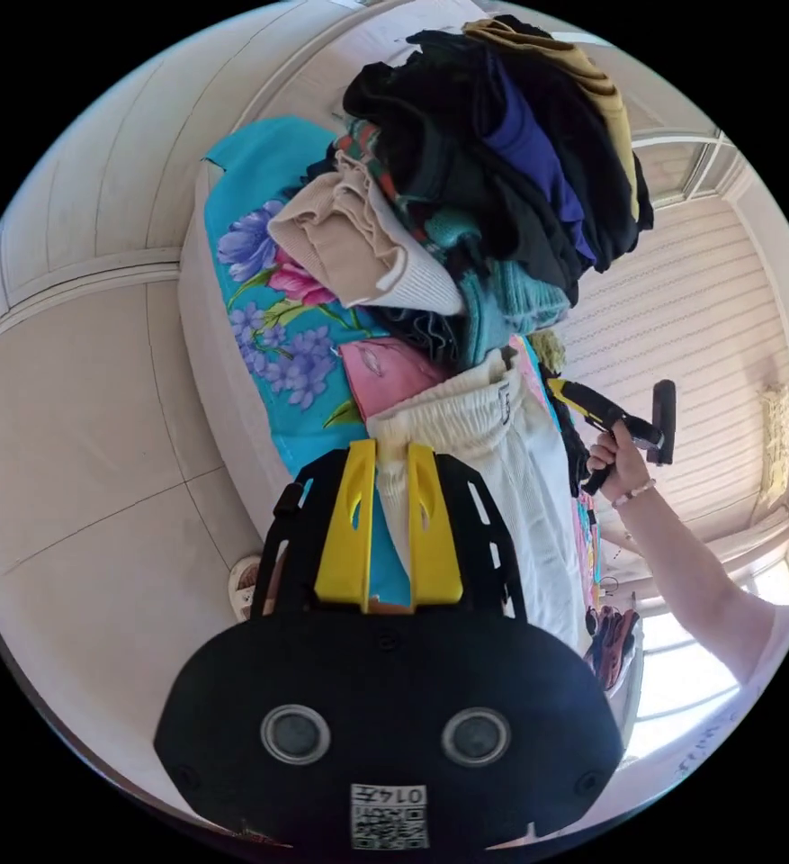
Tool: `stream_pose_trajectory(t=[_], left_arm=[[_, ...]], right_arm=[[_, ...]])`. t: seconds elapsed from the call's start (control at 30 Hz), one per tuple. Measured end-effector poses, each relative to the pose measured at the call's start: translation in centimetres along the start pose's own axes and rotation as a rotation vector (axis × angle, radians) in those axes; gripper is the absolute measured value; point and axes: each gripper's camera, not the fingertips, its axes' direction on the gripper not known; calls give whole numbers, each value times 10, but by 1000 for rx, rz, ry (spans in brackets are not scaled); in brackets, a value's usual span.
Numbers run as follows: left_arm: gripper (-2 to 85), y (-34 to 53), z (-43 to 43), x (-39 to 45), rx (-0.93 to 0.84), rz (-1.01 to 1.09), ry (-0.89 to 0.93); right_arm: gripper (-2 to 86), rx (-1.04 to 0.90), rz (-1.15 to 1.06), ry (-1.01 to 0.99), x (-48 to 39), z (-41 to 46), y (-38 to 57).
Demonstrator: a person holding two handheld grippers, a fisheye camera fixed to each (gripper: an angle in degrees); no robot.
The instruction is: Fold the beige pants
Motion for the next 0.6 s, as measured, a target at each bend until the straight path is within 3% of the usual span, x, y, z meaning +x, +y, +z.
stream_pose_trajectory(t=[0.07, 0.2, 0.47, 0.6], left_arm=[[76, 6, -7, 1, -9, 33, 38], [78, 27, -8, 0, -62, 31, 92], [78, 53, 2, 24, -174, 6, 131], [79, 63, 3, 37, -199, -33, 189]], right_arm=[[22, 60, -45, -61, 7, -65, 31], [42, 159, -34, 22, 30, -215, 158], [54, 102, 871, 133, 110, -397, 499], [66, 222, 1286, 212, 105, -477, 655]])
